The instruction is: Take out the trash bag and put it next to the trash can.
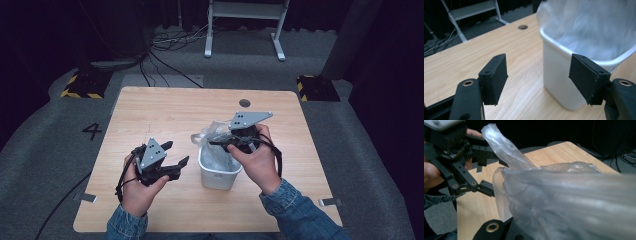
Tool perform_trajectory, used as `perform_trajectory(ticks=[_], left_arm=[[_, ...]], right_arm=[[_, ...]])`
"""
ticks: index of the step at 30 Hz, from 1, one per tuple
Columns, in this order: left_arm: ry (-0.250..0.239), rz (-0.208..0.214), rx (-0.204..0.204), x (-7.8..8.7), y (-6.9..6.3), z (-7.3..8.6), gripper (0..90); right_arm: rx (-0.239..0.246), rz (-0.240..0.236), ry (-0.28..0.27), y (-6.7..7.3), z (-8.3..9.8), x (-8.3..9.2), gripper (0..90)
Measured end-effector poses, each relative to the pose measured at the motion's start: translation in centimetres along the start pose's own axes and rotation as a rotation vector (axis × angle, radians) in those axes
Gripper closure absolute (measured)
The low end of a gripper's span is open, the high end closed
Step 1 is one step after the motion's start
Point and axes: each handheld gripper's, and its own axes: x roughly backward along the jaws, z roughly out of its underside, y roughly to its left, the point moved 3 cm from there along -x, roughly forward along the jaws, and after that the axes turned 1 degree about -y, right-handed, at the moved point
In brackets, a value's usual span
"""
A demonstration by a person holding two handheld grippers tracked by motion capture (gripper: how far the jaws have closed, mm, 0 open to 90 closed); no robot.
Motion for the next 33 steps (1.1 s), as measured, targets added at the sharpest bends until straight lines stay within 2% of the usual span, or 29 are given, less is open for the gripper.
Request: perform_trajectory(ticks=[8,13,26,33], left_arm=[[0.065,-0.020,0.016,-0.2,1.1,1.7,29.3],[0.077,-0.027,0.026,-0.1,1.5,2.2,29.3],[0.102,-0.064,0.056,0.4,2.6,3.8,29.1],[0.126,-0.066,0.061,0.2,3.1,4.6,28.8]], right_arm=[[0.035,0.026,-0.032,-0.1,-1.9,1.8,89.9],[0.047,0.040,-0.052,-0.3,-2.8,2.8,89.9],[0.077,0.101,-0.126,-1.4,-5.4,6.7,89.9],[0.075,0.143,-0.147,-2.3,-5.8,8.6,89.9]])
